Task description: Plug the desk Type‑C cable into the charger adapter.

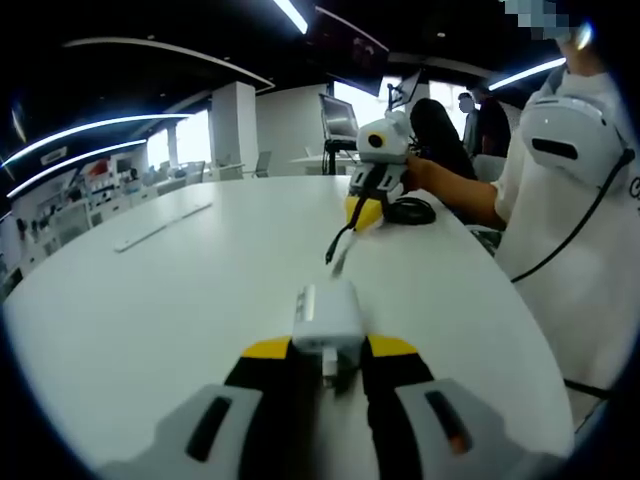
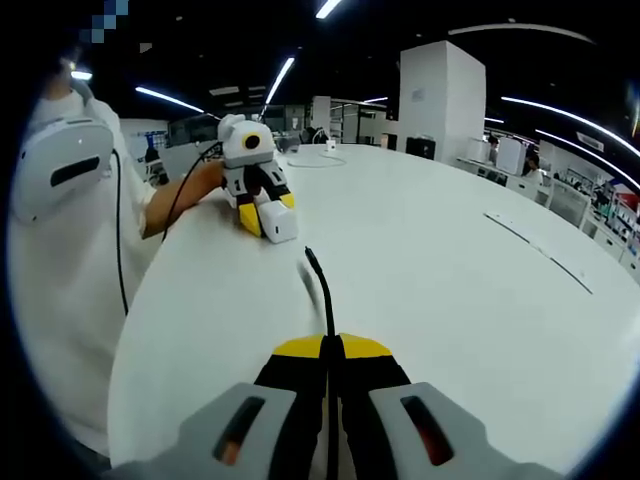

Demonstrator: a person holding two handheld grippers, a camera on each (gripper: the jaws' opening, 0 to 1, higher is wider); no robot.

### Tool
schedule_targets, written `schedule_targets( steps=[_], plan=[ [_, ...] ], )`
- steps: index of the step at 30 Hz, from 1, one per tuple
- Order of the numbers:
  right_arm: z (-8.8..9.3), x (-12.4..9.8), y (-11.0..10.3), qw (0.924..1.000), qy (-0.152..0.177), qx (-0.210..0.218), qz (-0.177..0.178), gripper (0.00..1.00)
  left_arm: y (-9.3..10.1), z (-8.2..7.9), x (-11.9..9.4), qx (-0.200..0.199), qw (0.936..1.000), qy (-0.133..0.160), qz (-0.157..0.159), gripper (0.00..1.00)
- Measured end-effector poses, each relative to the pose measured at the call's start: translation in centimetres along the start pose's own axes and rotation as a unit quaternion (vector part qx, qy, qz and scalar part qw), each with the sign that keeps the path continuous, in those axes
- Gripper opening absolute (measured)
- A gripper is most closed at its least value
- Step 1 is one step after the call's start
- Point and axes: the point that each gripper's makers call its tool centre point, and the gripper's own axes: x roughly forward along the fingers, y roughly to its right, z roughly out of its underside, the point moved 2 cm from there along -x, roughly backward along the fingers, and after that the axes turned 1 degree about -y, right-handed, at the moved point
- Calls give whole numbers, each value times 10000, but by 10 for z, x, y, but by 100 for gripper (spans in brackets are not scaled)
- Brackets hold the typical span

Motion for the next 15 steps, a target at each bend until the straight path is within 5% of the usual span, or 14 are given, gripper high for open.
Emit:
schedule_targets(
  steps=[15],
  plan=[
    [-3, 5, -5, 9999, 61, -4, -129, 3, 0, 0, 1, 14, 10000, 17, 24, 25]
  ],
)
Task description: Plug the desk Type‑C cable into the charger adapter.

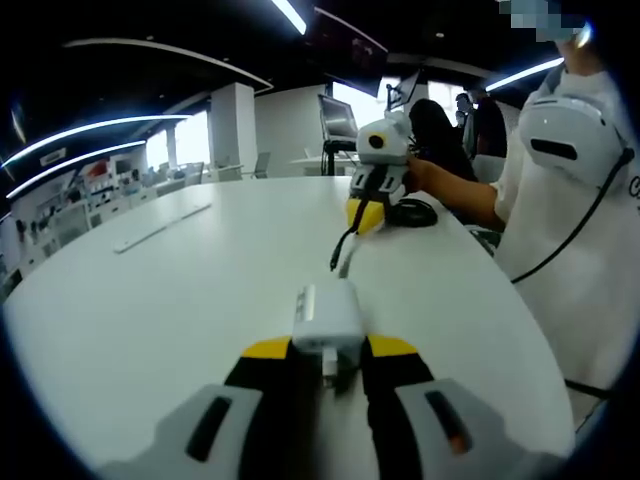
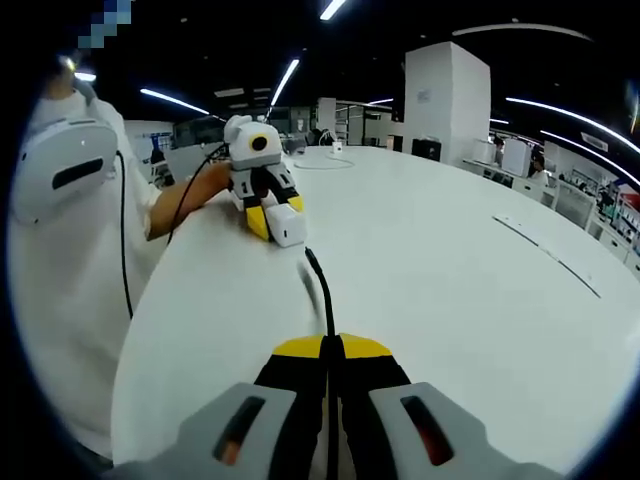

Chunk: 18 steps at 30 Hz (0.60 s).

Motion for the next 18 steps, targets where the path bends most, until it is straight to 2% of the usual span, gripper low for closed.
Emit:
schedule_targets(
  steps=[18],
  plan=[
    [-4, 7, -9, 9999, 78, 17, -130, 3, 2, 0, 0, -1, 10000, 15, 14, 25]
  ],
)
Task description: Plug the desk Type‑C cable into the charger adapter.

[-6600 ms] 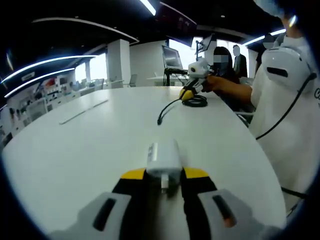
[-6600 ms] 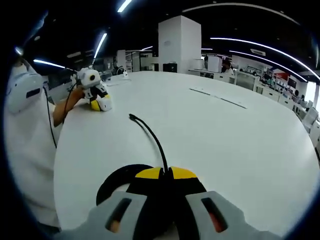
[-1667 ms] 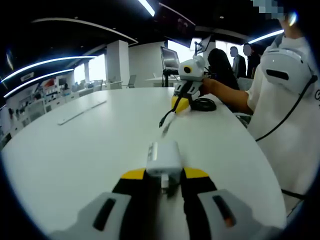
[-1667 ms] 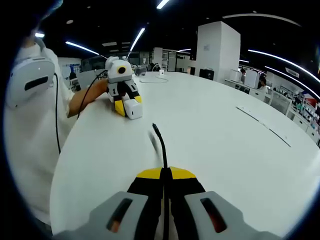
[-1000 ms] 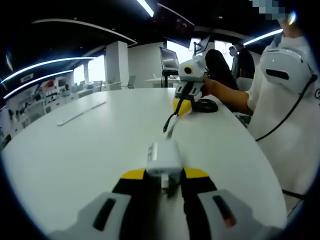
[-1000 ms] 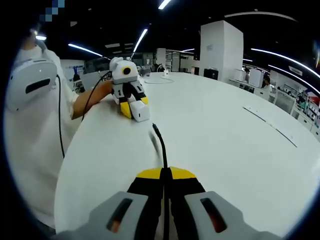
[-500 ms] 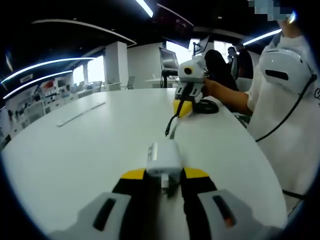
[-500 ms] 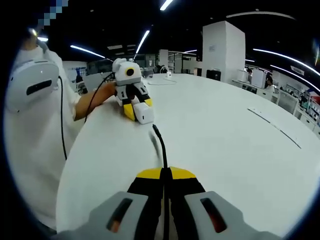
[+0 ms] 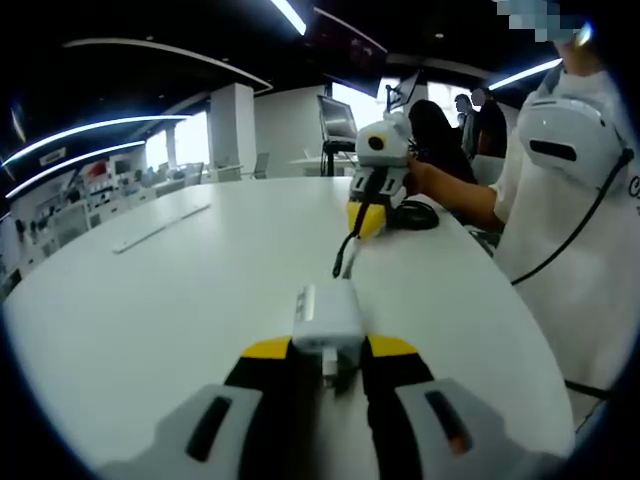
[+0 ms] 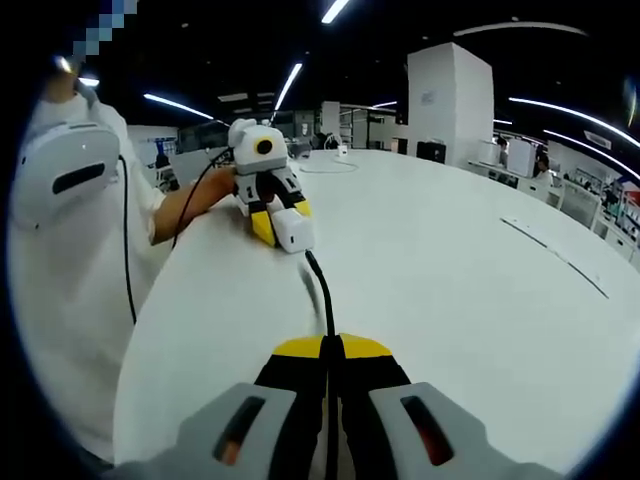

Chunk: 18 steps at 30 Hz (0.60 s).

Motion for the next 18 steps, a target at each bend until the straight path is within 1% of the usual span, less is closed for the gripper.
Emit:
schedule_targets(
  steps=[18],
  plan=[
    [-2, 4, -6, 9999, -18, -36, -107, 3, 1, 0, 1, 6, 10000, 7, 25, 25]
  ],
)
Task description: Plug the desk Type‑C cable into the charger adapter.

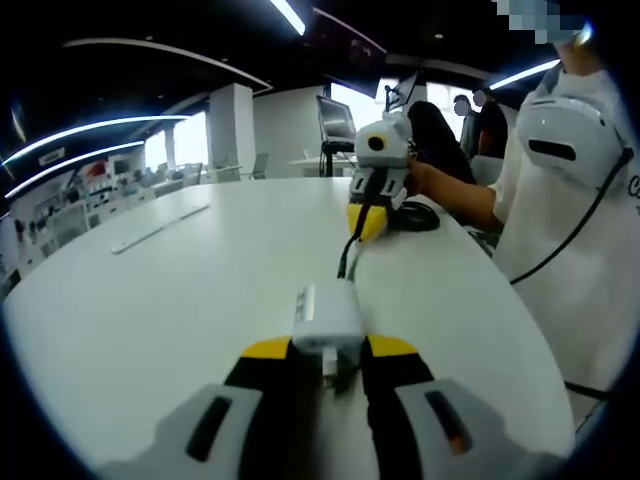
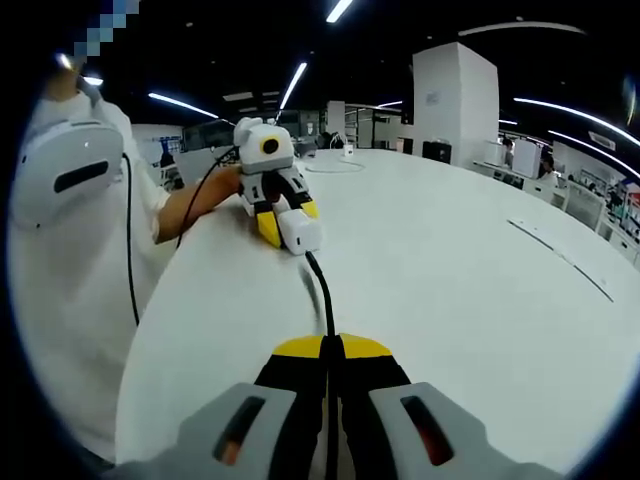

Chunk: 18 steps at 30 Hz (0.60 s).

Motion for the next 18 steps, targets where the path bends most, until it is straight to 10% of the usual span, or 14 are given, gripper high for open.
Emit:
schedule_targets(
  steps=[18],
  plan=[
    [-2, 4, -4, 10000, 18, -19, -75, 3, 3, 0, 1, 46, 10000, -1, 47, 25]
  ],
)
